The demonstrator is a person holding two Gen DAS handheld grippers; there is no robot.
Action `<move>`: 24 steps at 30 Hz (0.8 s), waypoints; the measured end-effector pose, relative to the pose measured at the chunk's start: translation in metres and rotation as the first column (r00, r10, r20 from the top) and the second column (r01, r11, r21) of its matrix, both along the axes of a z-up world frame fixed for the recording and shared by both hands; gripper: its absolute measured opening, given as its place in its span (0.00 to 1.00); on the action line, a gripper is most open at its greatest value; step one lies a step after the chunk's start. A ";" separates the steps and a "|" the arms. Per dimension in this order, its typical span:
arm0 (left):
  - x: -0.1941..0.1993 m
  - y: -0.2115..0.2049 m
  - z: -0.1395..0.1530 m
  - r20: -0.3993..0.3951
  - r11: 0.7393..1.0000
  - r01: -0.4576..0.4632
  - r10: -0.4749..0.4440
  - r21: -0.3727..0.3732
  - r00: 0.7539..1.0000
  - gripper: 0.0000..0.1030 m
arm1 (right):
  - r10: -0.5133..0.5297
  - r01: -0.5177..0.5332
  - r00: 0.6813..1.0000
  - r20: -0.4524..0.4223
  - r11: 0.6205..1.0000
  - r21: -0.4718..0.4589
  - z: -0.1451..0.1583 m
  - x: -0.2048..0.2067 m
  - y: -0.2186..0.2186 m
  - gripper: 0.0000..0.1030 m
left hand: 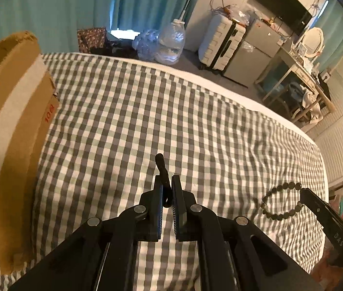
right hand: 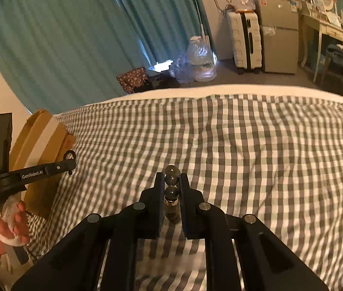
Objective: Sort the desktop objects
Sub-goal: 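Carry the hair tie and bead bracelet into the cardboard box and release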
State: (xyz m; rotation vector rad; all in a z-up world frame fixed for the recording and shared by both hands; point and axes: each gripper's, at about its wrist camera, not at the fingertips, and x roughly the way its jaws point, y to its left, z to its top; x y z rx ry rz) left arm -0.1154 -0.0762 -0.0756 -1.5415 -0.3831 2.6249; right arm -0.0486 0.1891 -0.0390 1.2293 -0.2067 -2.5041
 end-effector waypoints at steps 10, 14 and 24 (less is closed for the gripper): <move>0.037 -0.015 0.053 -0.098 0.999 -0.031 0.027 -0.041 0.995 0.07 | 0.078 -0.073 0.992 -0.102 0.996 0.051 0.066 0.040 -0.046 0.11; 0.047 -0.032 0.078 -0.155 0.996 -0.066 0.056 -0.056 0.986 0.07 | 0.128 -0.119 0.982 -0.137 0.991 0.067 0.091 0.053 -0.075 0.11; 0.076 -0.116 0.128 -0.277 0.952 -0.281 0.240 -0.120 0.930 0.07 | 0.310 -0.316 0.924 -0.223 0.949 0.011 0.152 0.060 -0.186 0.11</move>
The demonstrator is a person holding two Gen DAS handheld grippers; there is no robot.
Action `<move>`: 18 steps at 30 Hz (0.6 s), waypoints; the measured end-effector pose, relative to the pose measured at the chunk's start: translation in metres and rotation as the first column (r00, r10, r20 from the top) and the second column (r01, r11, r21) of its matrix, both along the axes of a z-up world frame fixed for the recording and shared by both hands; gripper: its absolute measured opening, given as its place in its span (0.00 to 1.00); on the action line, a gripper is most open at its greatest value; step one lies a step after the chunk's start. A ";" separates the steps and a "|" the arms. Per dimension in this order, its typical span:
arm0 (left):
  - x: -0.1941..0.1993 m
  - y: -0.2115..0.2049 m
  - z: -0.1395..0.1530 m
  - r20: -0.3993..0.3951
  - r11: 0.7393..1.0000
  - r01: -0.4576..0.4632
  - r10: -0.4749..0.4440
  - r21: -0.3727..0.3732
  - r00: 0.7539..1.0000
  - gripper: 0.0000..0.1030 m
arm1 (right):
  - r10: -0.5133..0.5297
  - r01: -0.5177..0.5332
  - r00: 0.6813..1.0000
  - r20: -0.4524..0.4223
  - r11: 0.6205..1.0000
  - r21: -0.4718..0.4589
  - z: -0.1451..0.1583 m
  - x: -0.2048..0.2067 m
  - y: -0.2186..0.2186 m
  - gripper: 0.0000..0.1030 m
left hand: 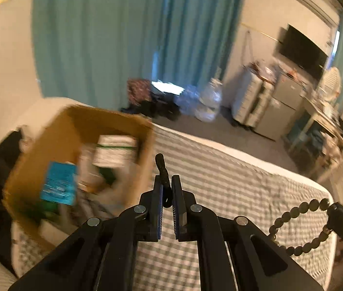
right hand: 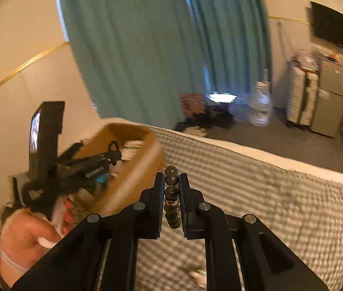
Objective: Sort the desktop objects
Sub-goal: 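Carry the hair tie and bead bracelet into the cardboard box and release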
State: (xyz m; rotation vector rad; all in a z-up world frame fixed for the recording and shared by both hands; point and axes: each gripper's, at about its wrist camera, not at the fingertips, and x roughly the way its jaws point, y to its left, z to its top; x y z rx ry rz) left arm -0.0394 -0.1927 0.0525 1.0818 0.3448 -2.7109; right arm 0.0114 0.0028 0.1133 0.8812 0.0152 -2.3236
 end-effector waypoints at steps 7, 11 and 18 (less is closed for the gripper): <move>0.024 -0.076 0.001 -0.025 0.988 -0.144 0.145 0.051 0.989 0.07 | 0.143 -0.143 0.990 -0.008 0.989 -0.028 0.013 -0.011 -0.092 0.11; 0.020 -0.104 -0.020 0.036 0.978 -0.197 0.195 0.070 0.980 0.07 | 0.217 -0.215 0.976 0.022 0.975 -0.058 0.002 -0.021 -0.141 0.11; 0.022 -0.131 -0.040 0.048 0.949 -0.311 0.309 0.046 0.950 0.33 | 0.199 -0.189 0.974 0.103 0.977 -0.102 -0.033 -0.049 -0.185 0.40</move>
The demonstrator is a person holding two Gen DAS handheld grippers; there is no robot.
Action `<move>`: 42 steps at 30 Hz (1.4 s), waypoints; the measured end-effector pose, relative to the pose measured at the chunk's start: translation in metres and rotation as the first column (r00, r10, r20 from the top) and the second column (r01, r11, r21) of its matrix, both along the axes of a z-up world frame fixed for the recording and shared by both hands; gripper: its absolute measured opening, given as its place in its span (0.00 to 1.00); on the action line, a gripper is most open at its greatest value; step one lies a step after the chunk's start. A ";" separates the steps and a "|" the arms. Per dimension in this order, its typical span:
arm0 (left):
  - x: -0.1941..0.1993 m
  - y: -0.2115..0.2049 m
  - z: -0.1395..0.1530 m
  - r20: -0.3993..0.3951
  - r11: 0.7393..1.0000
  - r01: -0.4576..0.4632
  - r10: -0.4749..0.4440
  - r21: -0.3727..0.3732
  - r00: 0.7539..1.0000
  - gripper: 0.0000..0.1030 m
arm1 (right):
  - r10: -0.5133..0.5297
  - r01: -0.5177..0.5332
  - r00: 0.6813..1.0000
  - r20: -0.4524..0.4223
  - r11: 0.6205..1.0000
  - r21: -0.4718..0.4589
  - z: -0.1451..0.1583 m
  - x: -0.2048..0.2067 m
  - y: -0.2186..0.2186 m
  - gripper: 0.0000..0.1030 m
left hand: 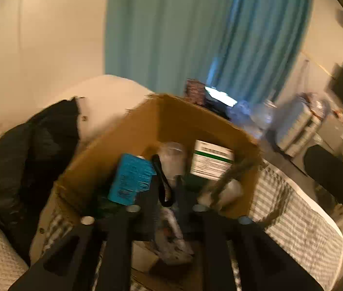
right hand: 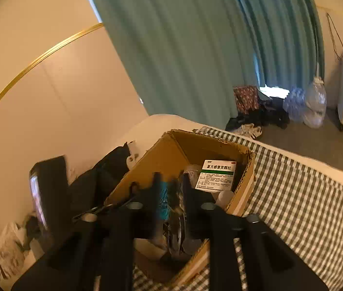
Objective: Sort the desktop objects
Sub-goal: 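Carry the hair tie and bead bracelet into the cardboard box and release, then return both tools over the remaining items on the bed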
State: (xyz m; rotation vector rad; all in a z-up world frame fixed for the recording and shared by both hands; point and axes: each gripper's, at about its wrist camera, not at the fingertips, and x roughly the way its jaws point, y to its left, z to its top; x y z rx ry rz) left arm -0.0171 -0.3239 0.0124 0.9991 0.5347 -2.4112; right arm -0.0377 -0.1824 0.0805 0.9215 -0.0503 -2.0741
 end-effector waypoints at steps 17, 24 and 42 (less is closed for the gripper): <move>-0.034 0.088 -0.013 0.100 0.970 0.215 -0.204 -0.116 0.974 0.93 | -0.222 0.234 0.972 -0.074 0.929 0.286 -0.022 -0.014 0.199 0.67; -0.032 0.175 -0.018 0.091 0.919 0.392 -0.395 0.044 0.914 0.98 | -0.406 0.364 0.913 0.044 0.857 0.364 -0.068 -0.001 0.309 0.67; -0.006 0.329 -0.109 0.376 0.731 0.679 -0.648 0.063 0.663 0.96 | -0.602 0.352 0.600 0.526 0.790 0.502 -0.194 -0.023 0.395 0.67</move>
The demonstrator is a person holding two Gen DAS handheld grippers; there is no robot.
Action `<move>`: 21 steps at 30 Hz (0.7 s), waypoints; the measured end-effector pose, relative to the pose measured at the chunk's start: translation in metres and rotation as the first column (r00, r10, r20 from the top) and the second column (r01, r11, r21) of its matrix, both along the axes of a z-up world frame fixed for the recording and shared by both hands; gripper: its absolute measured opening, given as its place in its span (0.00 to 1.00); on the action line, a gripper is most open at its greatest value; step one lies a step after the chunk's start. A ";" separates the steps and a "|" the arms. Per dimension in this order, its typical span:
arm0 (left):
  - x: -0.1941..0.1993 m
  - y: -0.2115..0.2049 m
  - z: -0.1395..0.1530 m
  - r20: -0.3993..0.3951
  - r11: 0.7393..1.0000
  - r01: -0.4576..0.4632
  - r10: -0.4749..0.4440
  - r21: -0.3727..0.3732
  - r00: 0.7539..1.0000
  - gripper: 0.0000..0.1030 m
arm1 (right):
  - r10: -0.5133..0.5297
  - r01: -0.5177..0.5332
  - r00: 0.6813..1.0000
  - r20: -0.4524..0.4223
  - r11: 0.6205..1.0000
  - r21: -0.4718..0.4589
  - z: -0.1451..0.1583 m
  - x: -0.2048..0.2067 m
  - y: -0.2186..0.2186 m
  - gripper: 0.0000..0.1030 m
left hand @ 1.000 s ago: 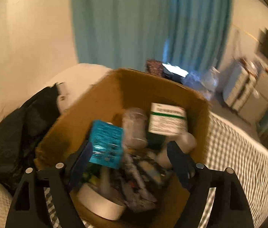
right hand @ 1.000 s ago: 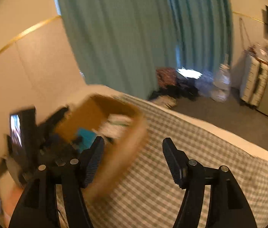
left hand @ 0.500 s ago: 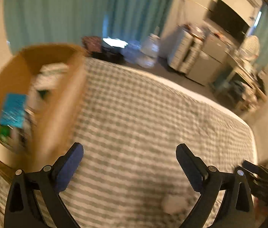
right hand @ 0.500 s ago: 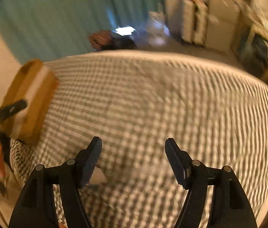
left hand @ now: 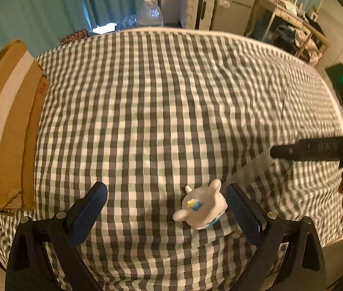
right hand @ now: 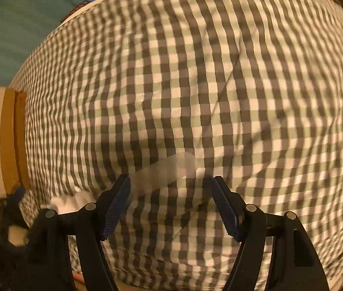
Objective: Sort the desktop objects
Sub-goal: 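Return both tools over the remaining items on the bed, then grasp the white figurine with the left tool while the right tool grasps the white comb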
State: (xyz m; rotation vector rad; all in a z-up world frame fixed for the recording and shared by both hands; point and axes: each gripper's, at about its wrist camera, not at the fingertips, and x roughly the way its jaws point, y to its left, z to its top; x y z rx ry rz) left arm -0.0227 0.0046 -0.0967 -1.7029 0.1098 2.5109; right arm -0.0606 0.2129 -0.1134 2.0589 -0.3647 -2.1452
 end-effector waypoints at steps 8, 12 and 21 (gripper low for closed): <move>0.005 0.034 -0.024 0.030 0.981 0.175 -0.173 -0.080 0.984 0.70 | -0.010 0.010 1.000 -0.006 0.999 0.033 -0.024 0.007 -0.016 0.52; 0.008 0.044 -0.028 0.021 0.969 0.241 -0.240 -0.063 0.971 0.49 | -0.017 0.020 0.995 -0.100 0.999 0.031 -0.015 0.009 -0.018 0.23; -0.007 0.026 -0.029 0.034 0.982 0.189 -0.189 0.004 0.981 0.42 | -0.062 0.038 0.974 -0.220 0.993 -0.115 0.009 0.005 -0.014 0.09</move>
